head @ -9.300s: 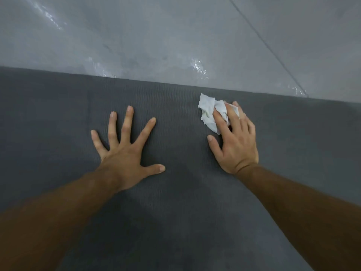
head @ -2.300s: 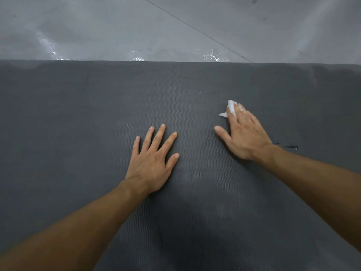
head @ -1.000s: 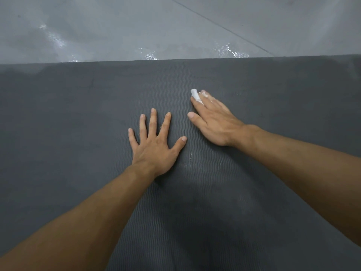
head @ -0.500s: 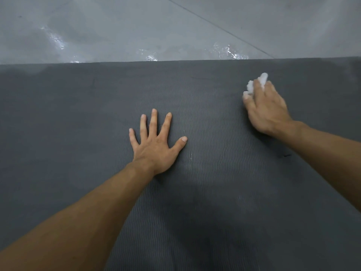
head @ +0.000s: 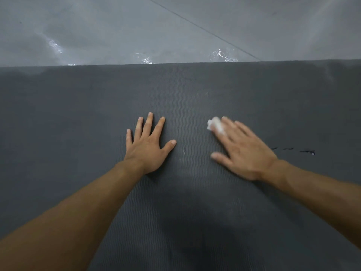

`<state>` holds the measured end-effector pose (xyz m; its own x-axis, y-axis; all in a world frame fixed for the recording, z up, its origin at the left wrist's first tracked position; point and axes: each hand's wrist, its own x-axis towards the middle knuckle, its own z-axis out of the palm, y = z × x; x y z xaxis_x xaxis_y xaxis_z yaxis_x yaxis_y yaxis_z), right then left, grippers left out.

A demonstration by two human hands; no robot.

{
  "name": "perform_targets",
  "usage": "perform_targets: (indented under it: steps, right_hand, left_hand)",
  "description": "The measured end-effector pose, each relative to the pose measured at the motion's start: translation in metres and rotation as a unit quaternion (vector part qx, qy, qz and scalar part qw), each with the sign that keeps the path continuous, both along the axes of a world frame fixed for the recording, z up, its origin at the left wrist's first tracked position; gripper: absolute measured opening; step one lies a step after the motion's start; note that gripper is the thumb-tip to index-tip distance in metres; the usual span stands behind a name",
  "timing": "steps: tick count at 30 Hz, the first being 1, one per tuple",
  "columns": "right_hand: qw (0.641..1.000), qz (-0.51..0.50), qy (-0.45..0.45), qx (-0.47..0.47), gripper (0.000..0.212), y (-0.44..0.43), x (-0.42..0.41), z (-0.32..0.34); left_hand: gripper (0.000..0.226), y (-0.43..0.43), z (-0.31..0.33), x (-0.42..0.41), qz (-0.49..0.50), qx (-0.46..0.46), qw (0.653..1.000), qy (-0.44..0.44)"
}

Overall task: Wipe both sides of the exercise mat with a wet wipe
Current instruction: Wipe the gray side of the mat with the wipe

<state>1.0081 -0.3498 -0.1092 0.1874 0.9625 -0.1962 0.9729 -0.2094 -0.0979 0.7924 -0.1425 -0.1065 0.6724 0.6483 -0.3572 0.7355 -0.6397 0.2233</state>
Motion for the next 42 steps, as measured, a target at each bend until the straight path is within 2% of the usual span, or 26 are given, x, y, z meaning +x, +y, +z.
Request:
perform_targets:
  steps: [3, 8, 10, 14, 18, 21, 23, 27, 30, 32, 35, 38, 42]
  right_hand:
    - [0.986, -0.163, 0.009, 0.033, 0.092, 0.015, 0.032, -0.003]
    - [0.972, -0.222, 0.072, 0.038, 0.096, 0.031, 0.018, -0.005]
    - [0.980, -0.179, 0.079, 0.022, 0.090, 0.034, -0.008, -0.002]
    - [0.999, 0.001, 0.052, 0.005, 0.084, 0.015, -0.079, -0.001]
    - [0.988, 0.140, 0.061, -0.006, 0.083, -0.004, -0.124, 0.000]
    - [0.980, 0.195, 0.049, -0.001, 0.080, -0.001, -0.111, 0.002]
    - [0.987, 0.158, 0.038, 0.011, 0.079, 0.010, -0.083, 0.002]
    - [0.998, -0.048, 0.037, 0.016, 0.090, 0.035, -0.024, 0.000]
    - [0.993, -0.104, 0.061, -0.004, 0.095, 0.042, -0.018, -0.002]
    - [0.994, -0.071, 0.084, 0.004, 0.093, 0.039, -0.039, 0.002]
    - [0.994, 0.060, 0.097, 0.005, 0.085, 0.015, -0.088, 0.009]
    - [0.978, 0.190, 0.088, -0.012, 0.083, -0.013, -0.126, 0.011]
    - [0.965, 0.259, 0.043, -0.006, 0.082, -0.008, -0.116, 0.006]
  left_hand:
    - [0.077, -0.006, 0.001, -0.018, -0.019, 0.006, 1.000, -0.014]
    - [0.074, -0.016, 0.001, -0.042, -0.030, 0.010, 0.999, -0.028]
    - [0.073, -0.017, 0.000, -0.047, -0.028, 0.010, 0.999, -0.035]
    - [0.068, -0.021, -0.003, -0.051, -0.021, 0.014, 0.999, -0.047]
    - [0.062, -0.020, -0.005, -0.055, -0.024, 0.019, 0.998, -0.058]
    - [0.059, -0.018, -0.003, -0.057, -0.030, 0.011, 0.998, -0.060]
    - [0.059, -0.017, -0.002, -0.059, -0.035, 0.009, 0.998, -0.057]
    - [0.060, -0.018, 0.001, -0.068, -0.045, 0.004, 0.998, -0.049]
    - [0.061, -0.022, 0.001, -0.075, -0.046, 0.006, 0.998, -0.046]
    - [0.061, -0.023, 0.001, -0.079, -0.046, 0.007, 0.998, -0.044]
    - [0.063, -0.026, 0.001, -0.086, -0.050, 0.016, 0.998, -0.047]
    - [0.065, -0.024, 0.002, -0.095, -0.058, 0.030, 0.997, -0.041]
    - [0.071, -0.020, -0.003, -0.116, -0.049, 0.050, 0.997, -0.038]
